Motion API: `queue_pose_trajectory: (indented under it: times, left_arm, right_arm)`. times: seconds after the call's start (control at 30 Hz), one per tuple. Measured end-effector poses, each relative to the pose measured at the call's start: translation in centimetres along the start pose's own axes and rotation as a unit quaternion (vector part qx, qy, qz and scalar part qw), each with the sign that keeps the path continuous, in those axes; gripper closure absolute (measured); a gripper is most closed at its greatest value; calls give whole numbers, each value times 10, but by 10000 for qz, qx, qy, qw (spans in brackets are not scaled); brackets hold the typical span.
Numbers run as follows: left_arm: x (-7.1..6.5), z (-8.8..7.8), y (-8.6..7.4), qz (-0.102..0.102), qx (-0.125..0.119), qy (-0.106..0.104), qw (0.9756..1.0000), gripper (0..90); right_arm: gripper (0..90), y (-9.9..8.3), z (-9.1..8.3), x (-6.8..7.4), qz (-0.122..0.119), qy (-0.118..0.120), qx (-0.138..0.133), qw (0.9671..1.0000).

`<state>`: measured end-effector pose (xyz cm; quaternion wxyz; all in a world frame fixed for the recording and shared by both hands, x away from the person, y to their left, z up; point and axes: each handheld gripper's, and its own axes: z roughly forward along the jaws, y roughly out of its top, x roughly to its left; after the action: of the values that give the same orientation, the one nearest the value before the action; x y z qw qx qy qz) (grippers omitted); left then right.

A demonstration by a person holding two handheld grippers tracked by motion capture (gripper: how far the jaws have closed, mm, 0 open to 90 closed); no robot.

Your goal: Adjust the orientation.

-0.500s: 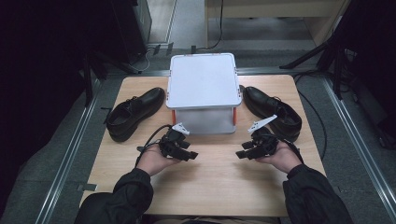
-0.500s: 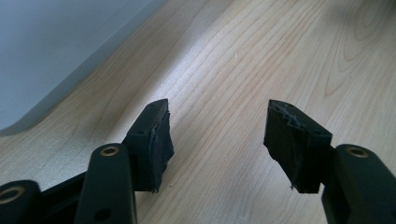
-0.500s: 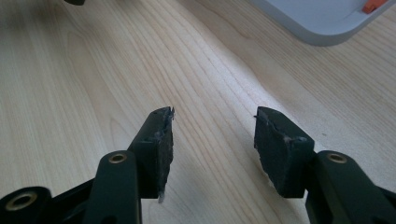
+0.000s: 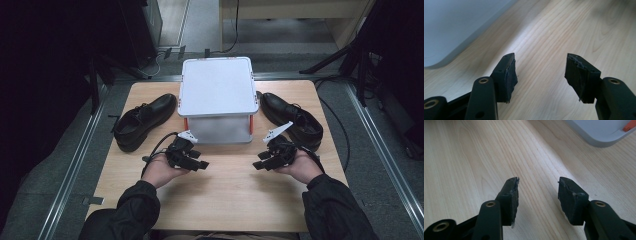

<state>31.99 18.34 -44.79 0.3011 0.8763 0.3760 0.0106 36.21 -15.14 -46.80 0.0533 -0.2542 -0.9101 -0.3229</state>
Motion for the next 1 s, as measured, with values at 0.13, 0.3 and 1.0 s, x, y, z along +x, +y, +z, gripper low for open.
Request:
queue_pose_trajectory:
  times: [0.13,0.3,1.0]
  left_arm:
    - [4,-6,-5,-83,-49,47,9999,427]
    - [11,-16,-12,-226,-48,195,9995,425]
    - [30,-55,6,-181,369,265,9988,454]
  right_arm:
    - [510,3,3,0,-47,49,168,9998]
    - [510,8,6,-1,-51,99,143,9998]
    - [501,4,8,2,-80,168,300,9994]
